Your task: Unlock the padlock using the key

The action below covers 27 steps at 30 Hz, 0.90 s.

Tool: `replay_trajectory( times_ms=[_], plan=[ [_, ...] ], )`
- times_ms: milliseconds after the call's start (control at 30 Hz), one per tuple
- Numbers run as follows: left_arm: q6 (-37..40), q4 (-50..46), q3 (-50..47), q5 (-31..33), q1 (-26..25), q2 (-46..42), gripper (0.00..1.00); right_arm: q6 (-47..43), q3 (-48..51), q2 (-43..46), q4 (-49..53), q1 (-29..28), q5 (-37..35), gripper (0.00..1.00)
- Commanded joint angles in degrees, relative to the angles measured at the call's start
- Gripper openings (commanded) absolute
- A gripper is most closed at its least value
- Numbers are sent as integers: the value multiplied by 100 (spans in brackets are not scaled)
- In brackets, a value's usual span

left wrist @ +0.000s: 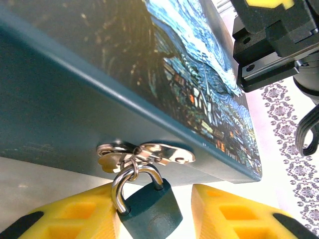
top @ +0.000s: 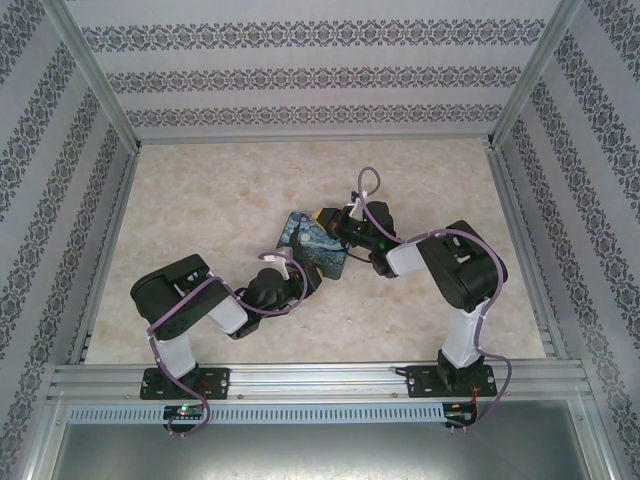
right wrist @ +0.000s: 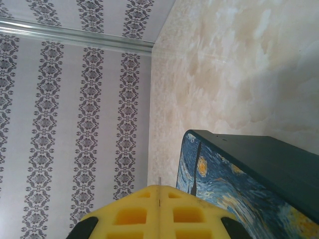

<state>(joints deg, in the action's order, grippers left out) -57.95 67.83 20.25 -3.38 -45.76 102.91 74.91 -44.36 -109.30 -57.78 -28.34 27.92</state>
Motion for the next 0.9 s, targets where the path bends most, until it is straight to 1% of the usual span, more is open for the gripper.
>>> replay_trajectory(
  times_ms=[0,67,167,300,533,867],
  plan=[
    [-146,713,-46,-129,-56,-104,40,-117,147,-373,465,-14,-14,0],
    [-243,857,-84,-119,-48,-104,41,-111,155,-373,452,-14,-13,0],
    [-329,989,-127,-116,-51,-113,46,-108,164,-390,436,-14,-15,0],
    [-351,985,-133,-94,-53,-148,47,-100,156,-395,417,-18,-8,0],
    [-466,1162,-124,-121,-50,-70,47,-100,164,-423,401,-14,-11,0],
    [-616,942,-174,111,-56,22,48,-69,164,-448,355,-5,-11,0]
  ],
)
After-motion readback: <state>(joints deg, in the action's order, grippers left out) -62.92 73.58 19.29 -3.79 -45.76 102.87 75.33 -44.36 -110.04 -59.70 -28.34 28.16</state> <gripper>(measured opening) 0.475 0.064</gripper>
